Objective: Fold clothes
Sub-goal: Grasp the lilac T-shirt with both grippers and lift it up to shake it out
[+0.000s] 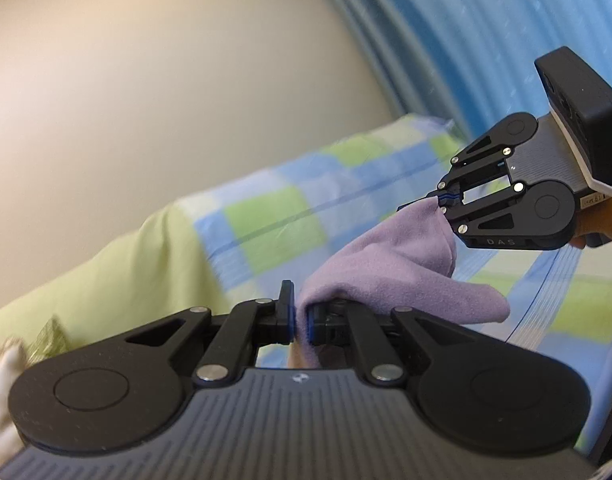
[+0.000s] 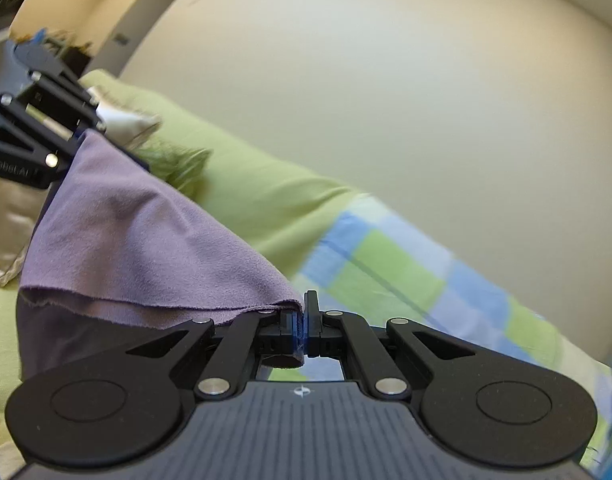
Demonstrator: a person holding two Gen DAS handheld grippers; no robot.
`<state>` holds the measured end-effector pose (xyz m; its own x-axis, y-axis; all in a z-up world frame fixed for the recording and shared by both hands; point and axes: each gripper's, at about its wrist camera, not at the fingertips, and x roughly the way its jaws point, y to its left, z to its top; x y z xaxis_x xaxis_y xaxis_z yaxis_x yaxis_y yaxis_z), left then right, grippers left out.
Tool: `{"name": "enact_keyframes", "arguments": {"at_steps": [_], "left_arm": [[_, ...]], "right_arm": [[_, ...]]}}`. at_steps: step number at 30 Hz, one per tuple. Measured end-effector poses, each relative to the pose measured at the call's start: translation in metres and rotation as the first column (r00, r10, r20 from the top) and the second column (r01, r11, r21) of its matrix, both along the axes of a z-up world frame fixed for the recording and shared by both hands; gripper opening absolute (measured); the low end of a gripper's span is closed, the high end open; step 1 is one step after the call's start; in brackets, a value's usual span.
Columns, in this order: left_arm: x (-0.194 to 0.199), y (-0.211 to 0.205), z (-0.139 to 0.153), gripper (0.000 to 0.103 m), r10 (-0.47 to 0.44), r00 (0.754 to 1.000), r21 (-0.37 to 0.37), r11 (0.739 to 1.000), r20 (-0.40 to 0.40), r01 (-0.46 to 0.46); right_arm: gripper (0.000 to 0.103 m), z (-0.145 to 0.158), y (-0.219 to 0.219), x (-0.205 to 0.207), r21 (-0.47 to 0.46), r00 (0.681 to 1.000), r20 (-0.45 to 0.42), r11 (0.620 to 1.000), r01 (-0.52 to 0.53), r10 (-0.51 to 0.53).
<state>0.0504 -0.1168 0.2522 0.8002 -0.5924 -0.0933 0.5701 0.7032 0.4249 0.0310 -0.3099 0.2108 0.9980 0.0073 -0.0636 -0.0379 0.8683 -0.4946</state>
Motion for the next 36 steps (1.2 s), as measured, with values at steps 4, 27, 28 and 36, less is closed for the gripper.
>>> {"name": "enact_keyframes", "arguments": {"at_steps": [4,27,28,36], "left_arm": [[-0.035,-0.051,0.025,0.005,-0.13,0.991,-0.035,0.991,0.011,0.131],[-0.052,-0.185,-0.027,0.005,-0.425,0.876,-0.141,0.905,-0.23,0.402],[-0.051,-0.184,-0.033,0.005,-0.425,0.872,-0.142,0.905,-0.243,0.401],[-0.088,-0.157,-0.013,0.005,-0.488,0.847,-0.188,0.871,-0.211,0.455]], "right_arm": [[0.0,0.026,-0.038,-0.066,-0.014,0.99,0.066,0.992,0.125,-0.124],[0.0,0.003,-0.123,-0.175,-0.029,0.913,0.107,0.917,0.398,-0.393],[0.0,-0.001,-0.12,-0.179,-0.032,0.912,0.096,0.915,0.403,-0.398],[0.0,0.007,-0.083,-0.242,-0.052,0.895,0.11,0.897,0.439,-0.431]]}}
